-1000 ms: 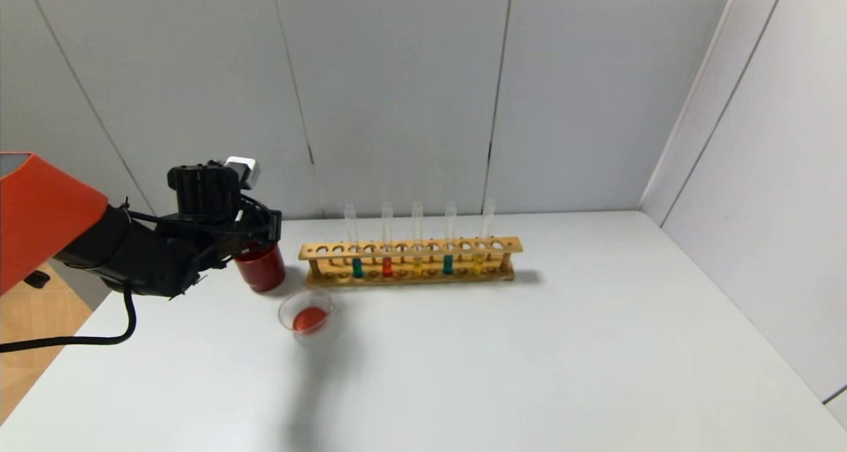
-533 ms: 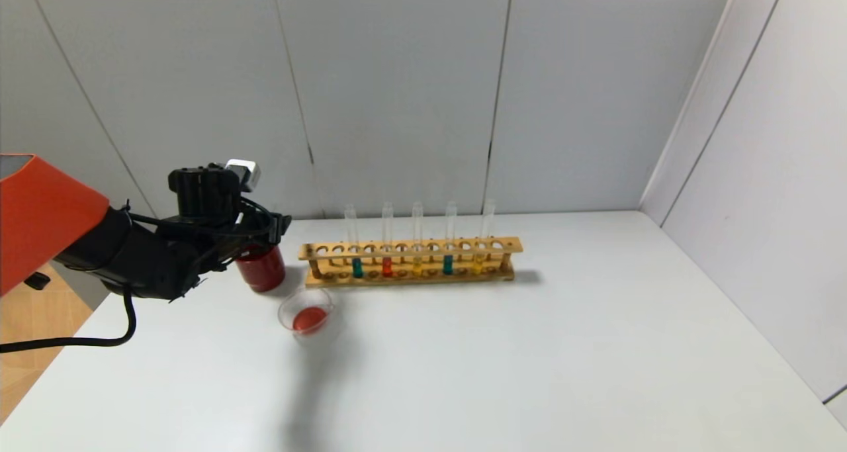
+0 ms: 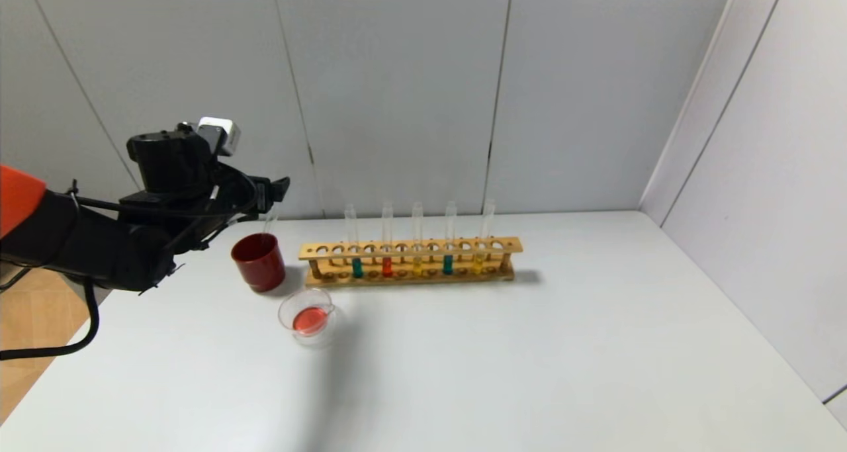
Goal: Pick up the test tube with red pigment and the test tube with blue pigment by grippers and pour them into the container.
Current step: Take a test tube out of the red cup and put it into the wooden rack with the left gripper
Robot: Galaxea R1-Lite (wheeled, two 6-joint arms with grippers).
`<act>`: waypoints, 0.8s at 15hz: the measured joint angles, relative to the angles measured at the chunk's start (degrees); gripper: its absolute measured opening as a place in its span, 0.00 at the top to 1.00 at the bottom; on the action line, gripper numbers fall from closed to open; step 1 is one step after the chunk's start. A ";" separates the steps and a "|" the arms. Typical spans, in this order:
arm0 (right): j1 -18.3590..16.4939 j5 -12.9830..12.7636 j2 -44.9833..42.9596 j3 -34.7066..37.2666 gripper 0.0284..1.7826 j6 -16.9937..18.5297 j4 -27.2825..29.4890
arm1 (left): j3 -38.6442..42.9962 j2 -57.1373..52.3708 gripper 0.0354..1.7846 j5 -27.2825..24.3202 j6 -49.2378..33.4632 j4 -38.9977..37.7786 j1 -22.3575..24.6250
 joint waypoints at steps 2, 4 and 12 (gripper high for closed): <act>0.00 0.00 0.00 0.00 0.02 0.00 0.00 | 0.63 -4.43 0.02 -1.95 -0.11 0.30 -0.09; 0.00 0.00 0.00 0.00 0.02 0.00 -0.02 | 1.84 -9.19 0.02 -5.39 -0.20 1.79 0.59; 0.00 0.02 0.00 0.00 0.02 0.00 0.00 | 4.19 -24.56 0.02 -35.73 -2.07 13.85 12.56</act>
